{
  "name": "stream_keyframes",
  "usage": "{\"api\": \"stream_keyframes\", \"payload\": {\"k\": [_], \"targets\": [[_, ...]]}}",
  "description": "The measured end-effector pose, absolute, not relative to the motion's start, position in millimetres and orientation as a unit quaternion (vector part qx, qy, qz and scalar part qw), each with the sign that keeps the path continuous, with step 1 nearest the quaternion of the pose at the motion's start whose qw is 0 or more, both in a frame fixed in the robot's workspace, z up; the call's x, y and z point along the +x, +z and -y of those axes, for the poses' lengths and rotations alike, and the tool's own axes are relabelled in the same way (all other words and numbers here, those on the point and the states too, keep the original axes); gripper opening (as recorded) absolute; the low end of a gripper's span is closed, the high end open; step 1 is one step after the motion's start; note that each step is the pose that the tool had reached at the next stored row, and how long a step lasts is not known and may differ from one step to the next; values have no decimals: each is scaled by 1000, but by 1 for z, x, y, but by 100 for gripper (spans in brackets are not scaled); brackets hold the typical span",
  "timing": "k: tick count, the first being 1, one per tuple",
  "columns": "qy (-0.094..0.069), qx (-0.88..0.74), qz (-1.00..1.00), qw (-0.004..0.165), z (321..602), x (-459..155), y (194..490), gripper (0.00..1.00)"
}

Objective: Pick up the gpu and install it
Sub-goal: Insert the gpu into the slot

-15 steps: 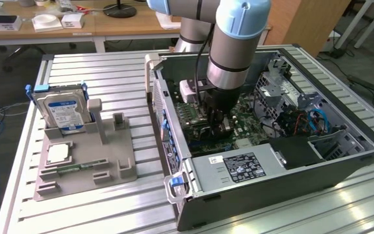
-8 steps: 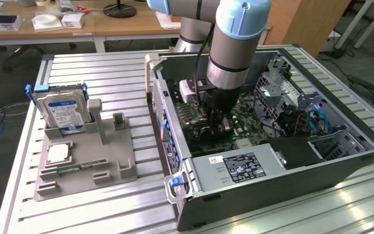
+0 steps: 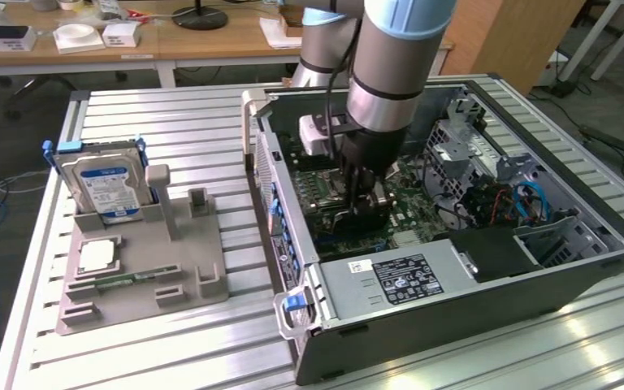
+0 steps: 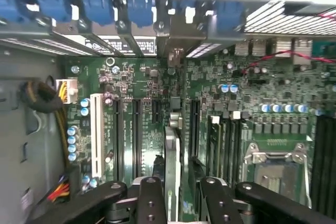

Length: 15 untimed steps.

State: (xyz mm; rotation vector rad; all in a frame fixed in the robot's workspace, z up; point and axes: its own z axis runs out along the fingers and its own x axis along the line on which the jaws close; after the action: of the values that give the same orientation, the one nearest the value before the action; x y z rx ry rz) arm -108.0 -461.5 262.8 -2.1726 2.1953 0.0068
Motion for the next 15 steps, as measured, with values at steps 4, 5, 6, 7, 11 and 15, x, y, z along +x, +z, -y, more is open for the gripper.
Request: {"api": "stream_keyframes", "payload": {"k": [4, 5, 6, 7, 11, 15], "targets": [[2, -703, -711, 27, 462, -108, 280, 32], [2, -703, -710, 27, 462, -108, 280, 32], [2, -703, -710, 27, 462, -108, 280, 31], [2, -703, -710, 27, 462, -108, 280, 24], [2, -703, -711, 27, 462, -108, 280, 13], [2, -703, -711, 27, 462, -108, 280, 10]]}}
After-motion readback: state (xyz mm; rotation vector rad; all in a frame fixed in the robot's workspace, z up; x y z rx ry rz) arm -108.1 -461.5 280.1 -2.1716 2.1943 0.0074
